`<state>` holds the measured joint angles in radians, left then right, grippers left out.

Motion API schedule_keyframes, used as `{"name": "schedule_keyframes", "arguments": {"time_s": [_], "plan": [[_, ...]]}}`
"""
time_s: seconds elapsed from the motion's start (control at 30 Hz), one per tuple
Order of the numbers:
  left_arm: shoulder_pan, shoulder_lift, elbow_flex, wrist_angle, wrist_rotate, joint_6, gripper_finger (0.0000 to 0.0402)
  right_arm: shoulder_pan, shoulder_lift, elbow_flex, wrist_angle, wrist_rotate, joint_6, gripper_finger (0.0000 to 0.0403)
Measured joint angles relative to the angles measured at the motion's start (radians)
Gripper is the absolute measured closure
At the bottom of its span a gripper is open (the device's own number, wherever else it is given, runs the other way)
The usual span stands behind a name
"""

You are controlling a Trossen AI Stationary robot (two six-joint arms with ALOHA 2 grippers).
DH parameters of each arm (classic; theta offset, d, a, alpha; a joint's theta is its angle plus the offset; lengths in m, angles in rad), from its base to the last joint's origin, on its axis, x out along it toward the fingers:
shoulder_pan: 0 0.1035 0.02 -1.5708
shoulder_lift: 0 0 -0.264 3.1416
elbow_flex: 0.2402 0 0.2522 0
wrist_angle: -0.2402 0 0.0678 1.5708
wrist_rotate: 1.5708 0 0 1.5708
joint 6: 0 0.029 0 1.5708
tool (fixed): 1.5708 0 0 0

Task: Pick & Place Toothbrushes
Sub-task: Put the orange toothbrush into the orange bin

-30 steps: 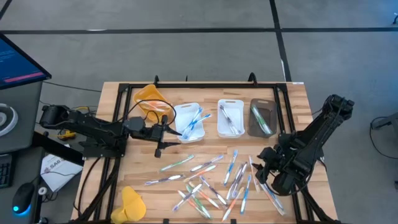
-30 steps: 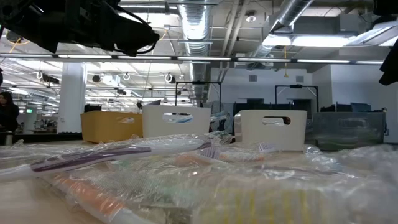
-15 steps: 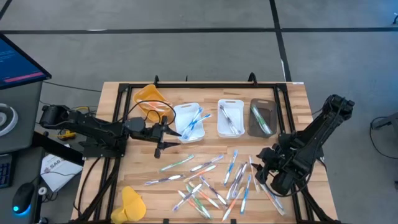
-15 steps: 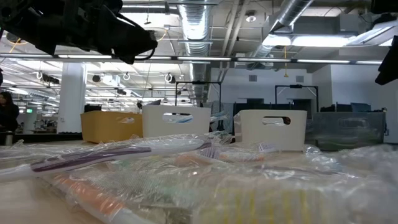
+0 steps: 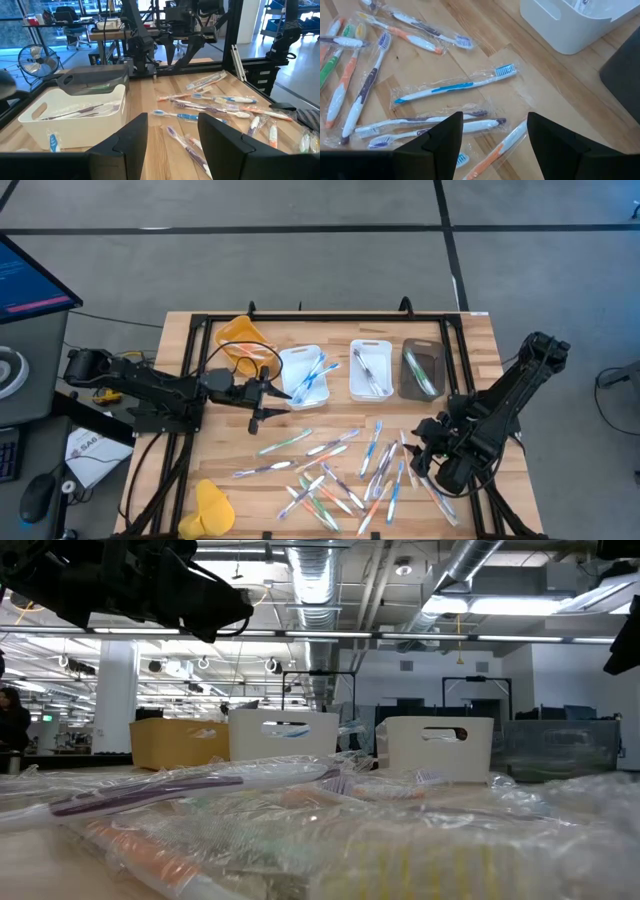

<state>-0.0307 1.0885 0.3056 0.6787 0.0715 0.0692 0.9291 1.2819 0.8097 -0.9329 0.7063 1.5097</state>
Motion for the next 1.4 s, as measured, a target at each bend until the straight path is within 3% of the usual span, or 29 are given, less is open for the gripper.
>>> {"name": "schedule_keyframes", "arguments": {"time_s": [0.97, 1.17, 1.4], "plan": [[0.0, 0.0, 0.0, -0.006, 0.0, -0.005, 0.0233, -0.028, 0.0, 0.0, 0.007, -0.042, 0.001, 0.0187], [0.0, 0.0, 0.0, -0.007, 0.001, -0.051, 0.0233, -0.027, 0.0, 0.0, 0.059, -0.12, -0.039, 0.0187], [0.0, 0.0, 0.0, -0.006, 0.001, -0.052, 0.0233, -0.036, 0.026, 0.0, 0.097, -0.135, -0.009, 0.0187]]}}
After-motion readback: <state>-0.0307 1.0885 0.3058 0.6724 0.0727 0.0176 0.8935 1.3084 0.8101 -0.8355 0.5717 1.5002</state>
